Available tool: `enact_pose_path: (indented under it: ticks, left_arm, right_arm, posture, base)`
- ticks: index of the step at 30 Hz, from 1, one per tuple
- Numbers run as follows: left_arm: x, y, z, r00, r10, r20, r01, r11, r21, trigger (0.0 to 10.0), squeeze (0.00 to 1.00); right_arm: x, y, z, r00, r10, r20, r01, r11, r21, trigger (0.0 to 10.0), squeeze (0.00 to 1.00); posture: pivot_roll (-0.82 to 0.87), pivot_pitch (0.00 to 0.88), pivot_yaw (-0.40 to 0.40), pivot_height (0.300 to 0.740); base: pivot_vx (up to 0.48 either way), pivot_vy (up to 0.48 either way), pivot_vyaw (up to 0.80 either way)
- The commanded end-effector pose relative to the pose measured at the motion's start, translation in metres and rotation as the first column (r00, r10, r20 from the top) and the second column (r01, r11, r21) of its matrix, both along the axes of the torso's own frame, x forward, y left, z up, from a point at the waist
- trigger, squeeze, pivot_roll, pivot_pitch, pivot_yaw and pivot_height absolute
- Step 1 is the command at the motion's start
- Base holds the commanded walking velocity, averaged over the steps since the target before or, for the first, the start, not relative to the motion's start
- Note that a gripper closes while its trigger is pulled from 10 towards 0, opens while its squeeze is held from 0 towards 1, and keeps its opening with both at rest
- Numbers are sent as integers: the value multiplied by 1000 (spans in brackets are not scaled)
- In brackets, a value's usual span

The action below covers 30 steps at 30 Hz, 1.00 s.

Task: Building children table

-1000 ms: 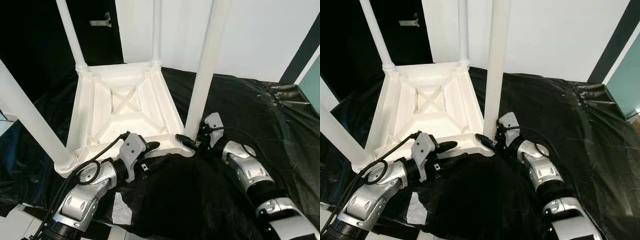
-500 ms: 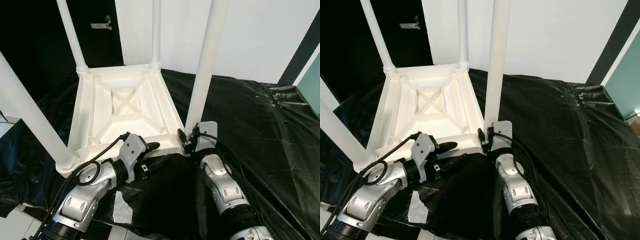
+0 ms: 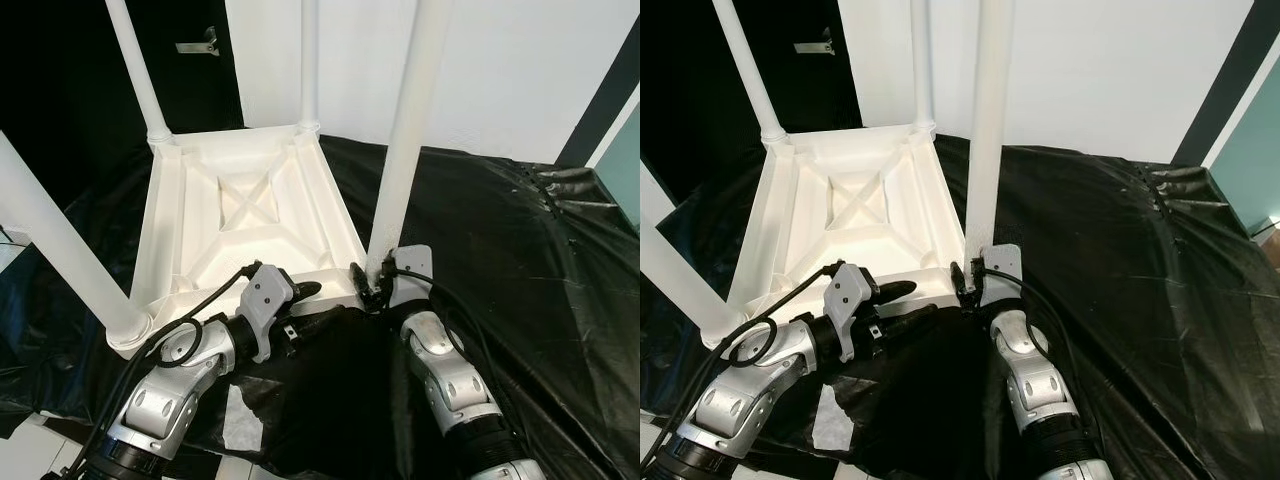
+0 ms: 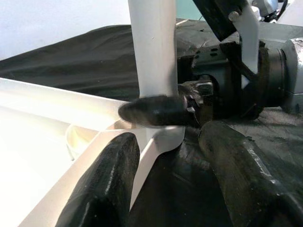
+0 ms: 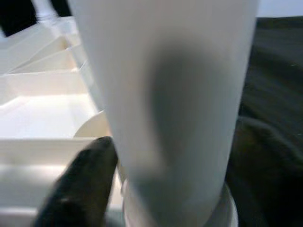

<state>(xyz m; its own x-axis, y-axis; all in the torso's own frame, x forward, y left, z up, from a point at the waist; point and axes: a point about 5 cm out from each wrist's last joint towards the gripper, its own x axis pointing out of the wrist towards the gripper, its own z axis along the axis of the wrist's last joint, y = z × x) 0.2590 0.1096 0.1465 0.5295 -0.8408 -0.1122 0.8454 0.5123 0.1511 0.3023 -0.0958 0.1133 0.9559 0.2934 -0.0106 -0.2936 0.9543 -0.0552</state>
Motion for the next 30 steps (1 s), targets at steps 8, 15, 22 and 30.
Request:
enact_pose_path:
  ticks: [8, 15, 22, 30]
  left_arm:
    - [-4, 0, -3, 998, -60, -25, 60, 998, 3, 10000, 0]
    - [-2, -2, -2, 997, -75, -21, 75, 997, 8, 10000, 0]
    - [0, 0, 0, 997, -78, -13, 78, 997, 15, 10000, 0]
    - [-1, 2, 0, 998, -70, -8, 70, 997, 19, 10000, 0]
  right_arm:
    - [-4, -38, 1, 984, 174, 31, -174, 985, -9, 10000, 1000]
    - [5, -43, 8, 899, 438, 4, -437, 897, -62, 10000, 0]
    - [23, -32, 13, 809, 586, -46, -587, 801, -121, 10000, 0]
    - [37, -31, 11, 772, 626, -109, -635, 750, -184, 0, 0]
  posture:
    - [44, 0, -37, 740]
    - [35, 0, -21, 740]
    - [51, 0, -20, 740]
    - [71, 0, -31, 740]
  base:
    - [0, 0, 0]
    - [0, 0, 0]
    - [0, 0, 0]
    - [0, 0, 0]
